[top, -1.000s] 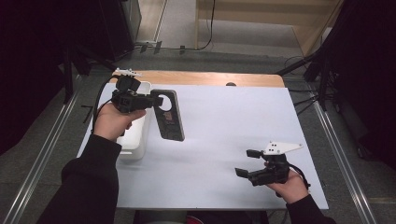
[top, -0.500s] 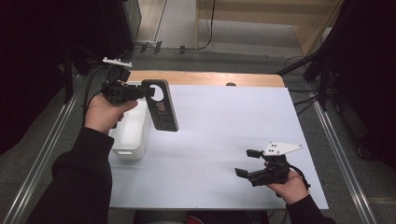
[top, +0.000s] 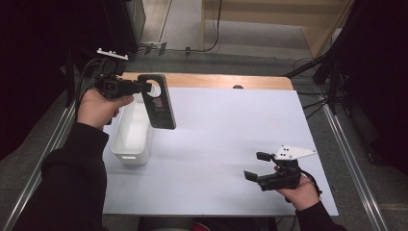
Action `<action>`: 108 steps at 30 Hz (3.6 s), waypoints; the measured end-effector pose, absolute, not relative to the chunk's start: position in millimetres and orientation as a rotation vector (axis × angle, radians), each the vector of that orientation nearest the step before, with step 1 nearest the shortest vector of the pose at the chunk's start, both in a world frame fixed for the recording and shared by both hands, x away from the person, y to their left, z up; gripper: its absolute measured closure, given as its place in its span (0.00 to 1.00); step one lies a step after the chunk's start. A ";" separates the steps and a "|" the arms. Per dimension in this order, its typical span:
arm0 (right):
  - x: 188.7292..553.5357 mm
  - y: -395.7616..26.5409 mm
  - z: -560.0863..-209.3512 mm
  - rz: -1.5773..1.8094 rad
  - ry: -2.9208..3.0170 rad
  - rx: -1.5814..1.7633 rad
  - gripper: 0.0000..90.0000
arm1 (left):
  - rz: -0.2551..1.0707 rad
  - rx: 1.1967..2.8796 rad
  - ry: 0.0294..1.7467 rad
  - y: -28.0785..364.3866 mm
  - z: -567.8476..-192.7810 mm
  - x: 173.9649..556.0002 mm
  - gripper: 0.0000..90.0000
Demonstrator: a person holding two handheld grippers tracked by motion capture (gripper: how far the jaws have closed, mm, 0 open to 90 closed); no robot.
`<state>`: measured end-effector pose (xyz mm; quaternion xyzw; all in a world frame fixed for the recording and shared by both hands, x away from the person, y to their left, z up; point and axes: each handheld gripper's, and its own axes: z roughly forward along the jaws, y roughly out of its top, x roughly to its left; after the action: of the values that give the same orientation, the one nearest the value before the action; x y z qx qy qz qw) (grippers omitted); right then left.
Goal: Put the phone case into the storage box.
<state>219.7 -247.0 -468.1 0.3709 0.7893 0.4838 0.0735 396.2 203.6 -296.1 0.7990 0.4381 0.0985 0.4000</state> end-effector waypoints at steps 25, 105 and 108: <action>218.4 -251.9 -472.5 1.438 2.377 1.137 0.12 | 0.385 1.980 1.204 236.9 -277.1 420.3 0.77; 214.3 -251.1 -475.1 1.460 2.387 1.121 0.13 | 0.578 1.925 1.400 261.3 -360.5 494.5 0.77; 214.3 -250.9 -475.2 1.458 2.388 1.121 0.13 | 0.571 1.913 1.412 262.5 -363.9 498.3 0.77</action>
<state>214.3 -250.9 -475.2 0.3712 0.7906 0.4828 0.0636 498.3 262.5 -363.9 0.7354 0.5429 0.2196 0.3410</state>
